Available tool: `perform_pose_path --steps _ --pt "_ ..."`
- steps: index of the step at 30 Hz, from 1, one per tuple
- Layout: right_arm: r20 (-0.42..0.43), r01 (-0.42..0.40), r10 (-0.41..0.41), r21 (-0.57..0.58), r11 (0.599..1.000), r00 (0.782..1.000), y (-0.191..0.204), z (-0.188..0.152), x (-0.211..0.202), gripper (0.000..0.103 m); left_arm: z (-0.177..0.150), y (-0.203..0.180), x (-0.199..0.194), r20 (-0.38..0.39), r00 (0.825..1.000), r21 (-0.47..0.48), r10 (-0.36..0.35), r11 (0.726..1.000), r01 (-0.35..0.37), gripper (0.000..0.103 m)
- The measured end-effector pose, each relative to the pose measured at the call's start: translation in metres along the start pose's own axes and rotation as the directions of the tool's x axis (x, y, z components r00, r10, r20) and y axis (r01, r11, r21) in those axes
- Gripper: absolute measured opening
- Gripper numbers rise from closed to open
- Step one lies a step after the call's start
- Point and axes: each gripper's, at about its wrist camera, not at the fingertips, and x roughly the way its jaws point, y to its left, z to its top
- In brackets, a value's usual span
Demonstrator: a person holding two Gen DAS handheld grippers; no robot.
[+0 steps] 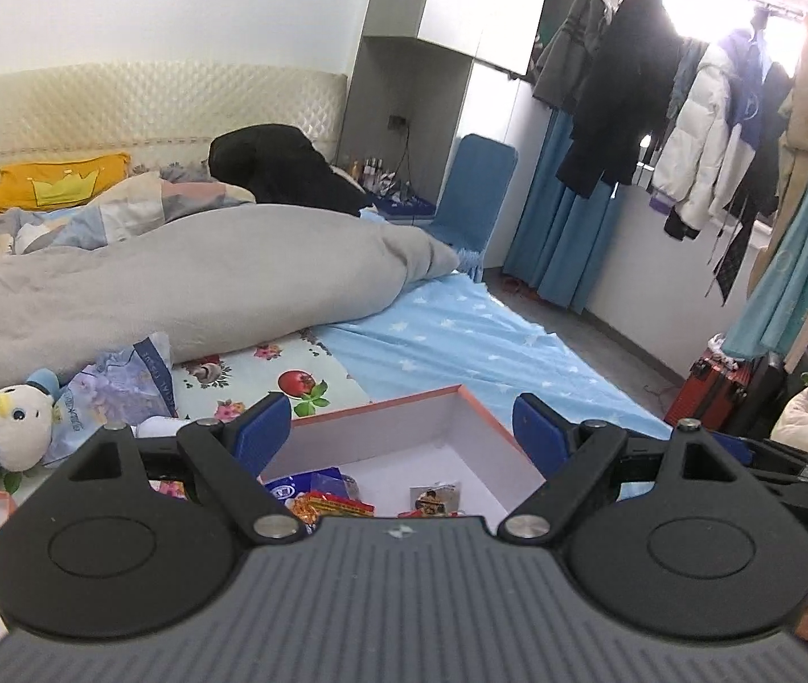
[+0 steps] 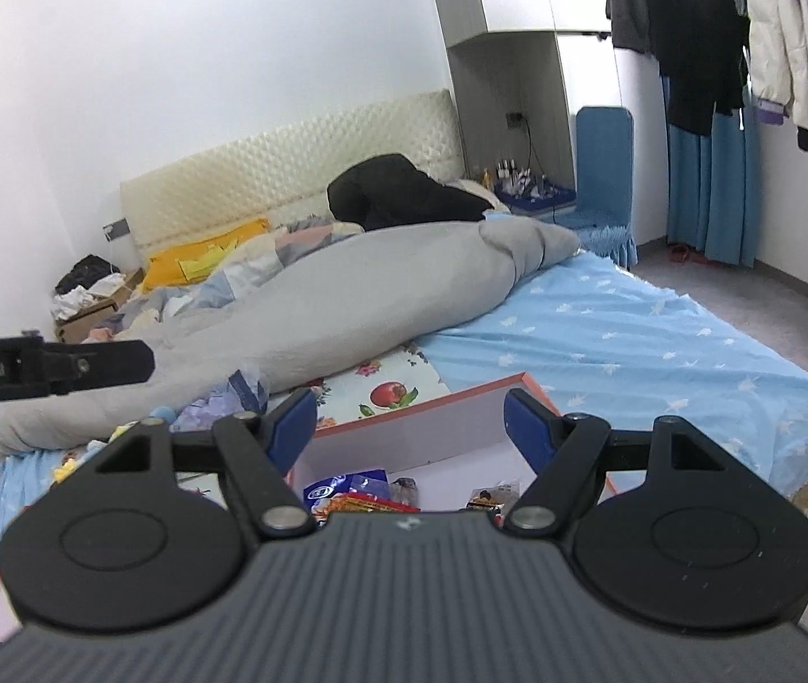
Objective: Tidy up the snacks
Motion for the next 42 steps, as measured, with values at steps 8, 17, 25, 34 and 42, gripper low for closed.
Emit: perform_pose_path --steps 8,17,25,34,42 --pt "0.008 -0.001 0.001 0.008 1.000 1.000 0.004 -0.024 -0.022 0.074 -0.028 -0.003 -0.043 0.039 0.999 0.014 0.017 1.000 -0.018 0.089" --pt "-0.038 0.010 -0.010 0.004 1.000 0.999 0.008 -0.057 -0.025 0.074 -0.075 0.002 -0.042 -0.004 0.999 0.012 0.046 0.999 -0.046 0.090" --pt "-0.071 0.018 -0.019 -0.017 1.000 0.997 0.006 -0.082 -0.022 0.074 -0.102 0.011 -0.023 -0.047 0.997 -0.025 0.055 0.998 -0.056 0.090" --pt "-0.081 0.022 -0.023 -0.008 1.000 0.996 -0.005 -0.097 -0.016 0.074 -0.119 0.004 -0.014 -0.033 0.997 -0.003 0.065 0.998 -0.065 0.090" --pt "-0.060 0.015 -0.016 -0.029 0.999 0.998 0.001 -0.106 -0.020 0.074 -0.123 0.009 -0.026 0.006 0.997 0.004 0.074 0.997 -0.074 0.090"
